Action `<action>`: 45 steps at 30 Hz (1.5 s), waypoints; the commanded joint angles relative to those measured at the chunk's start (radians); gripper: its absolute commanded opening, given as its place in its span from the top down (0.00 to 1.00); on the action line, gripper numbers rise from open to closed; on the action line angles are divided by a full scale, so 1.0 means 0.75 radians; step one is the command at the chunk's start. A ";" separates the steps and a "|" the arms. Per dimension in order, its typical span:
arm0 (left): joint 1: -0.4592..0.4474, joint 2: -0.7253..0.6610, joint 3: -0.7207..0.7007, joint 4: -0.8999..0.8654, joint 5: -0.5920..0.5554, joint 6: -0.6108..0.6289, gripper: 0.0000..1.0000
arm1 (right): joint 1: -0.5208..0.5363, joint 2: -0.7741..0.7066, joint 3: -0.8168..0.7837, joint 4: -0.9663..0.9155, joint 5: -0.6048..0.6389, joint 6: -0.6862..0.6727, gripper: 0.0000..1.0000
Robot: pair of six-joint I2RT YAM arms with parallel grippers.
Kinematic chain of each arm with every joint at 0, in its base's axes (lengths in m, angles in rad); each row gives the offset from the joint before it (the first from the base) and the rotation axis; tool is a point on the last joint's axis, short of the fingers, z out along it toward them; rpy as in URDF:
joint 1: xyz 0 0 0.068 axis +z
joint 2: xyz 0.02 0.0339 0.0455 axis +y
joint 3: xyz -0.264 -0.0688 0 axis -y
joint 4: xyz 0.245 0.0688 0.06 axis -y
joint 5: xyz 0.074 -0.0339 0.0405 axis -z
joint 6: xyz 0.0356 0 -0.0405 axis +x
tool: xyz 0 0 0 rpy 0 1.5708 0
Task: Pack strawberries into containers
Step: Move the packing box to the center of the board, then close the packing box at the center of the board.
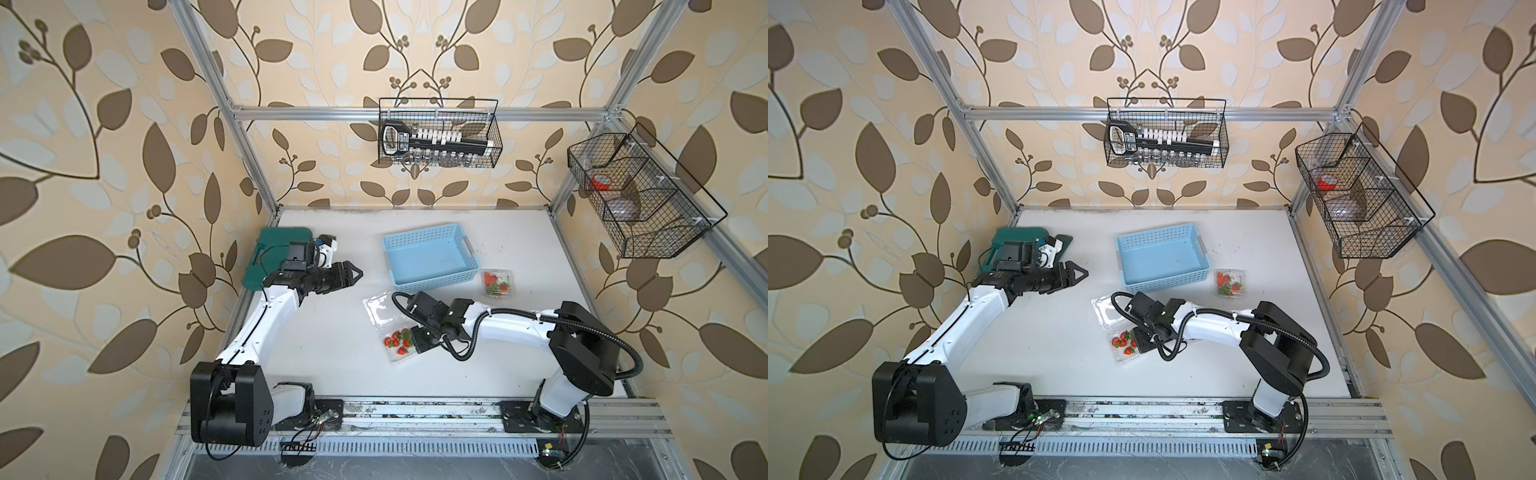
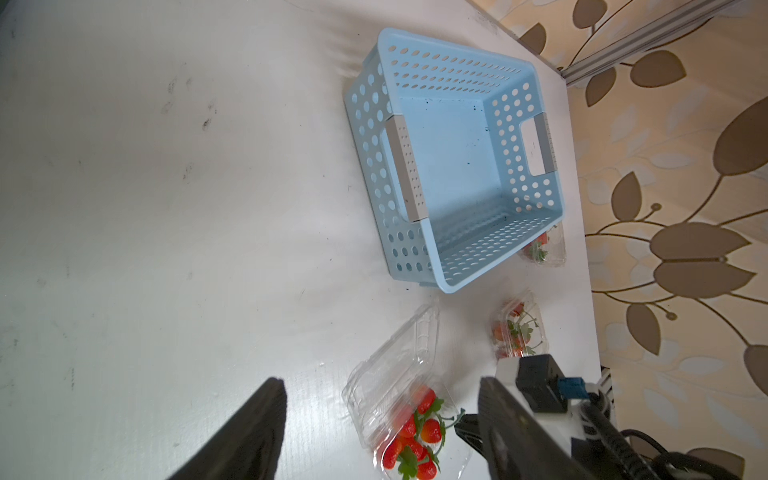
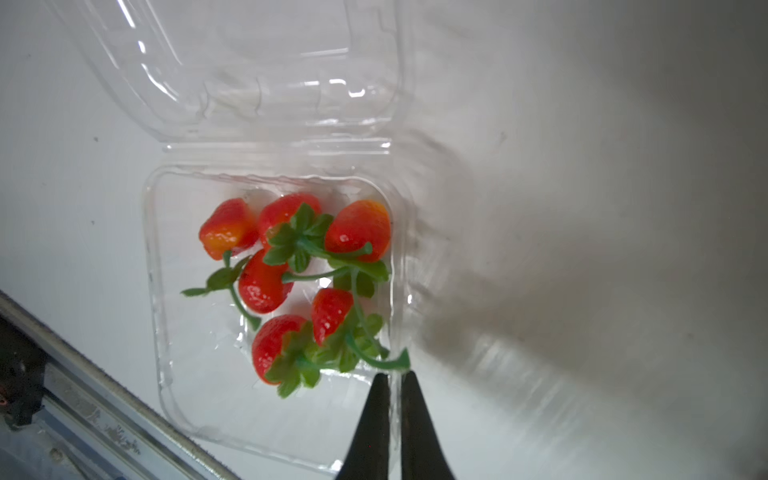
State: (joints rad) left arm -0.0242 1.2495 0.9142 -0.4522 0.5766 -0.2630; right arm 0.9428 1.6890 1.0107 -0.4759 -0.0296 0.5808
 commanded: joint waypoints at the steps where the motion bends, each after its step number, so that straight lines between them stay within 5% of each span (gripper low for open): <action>1: 0.013 0.013 0.048 0.028 0.037 0.003 0.26 | -0.049 0.033 0.067 0.024 0.030 -0.109 0.92; 8: -0.009 0.097 0.072 0.006 0.017 0.047 0.27 | -0.097 0.095 0.129 0.054 -0.015 -0.225 0.90; 17: -0.035 0.197 0.094 0.046 -0.009 0.026 0.27 | -0.137 0.074 0.098 0.071 -0.036 -0.251 0.68; 33: -0.096 0.556 0.236 0.108 0.093 0.050 0.27 | -0.233 -0.055 0.011 0.123 -0.139 -0.205 0.65; 45: -0.131 0.611 0.207 0.211 0.279 0.026 0.27 | -0.242 -0.018 -0.024 0.160 -0.192 -0.178 0.65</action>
State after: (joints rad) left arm -0.1047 1.6978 1.0626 -0.3241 0.7189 -0.2546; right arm 0.7643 1.6588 1.0077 -0.3706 -0.1509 0.4332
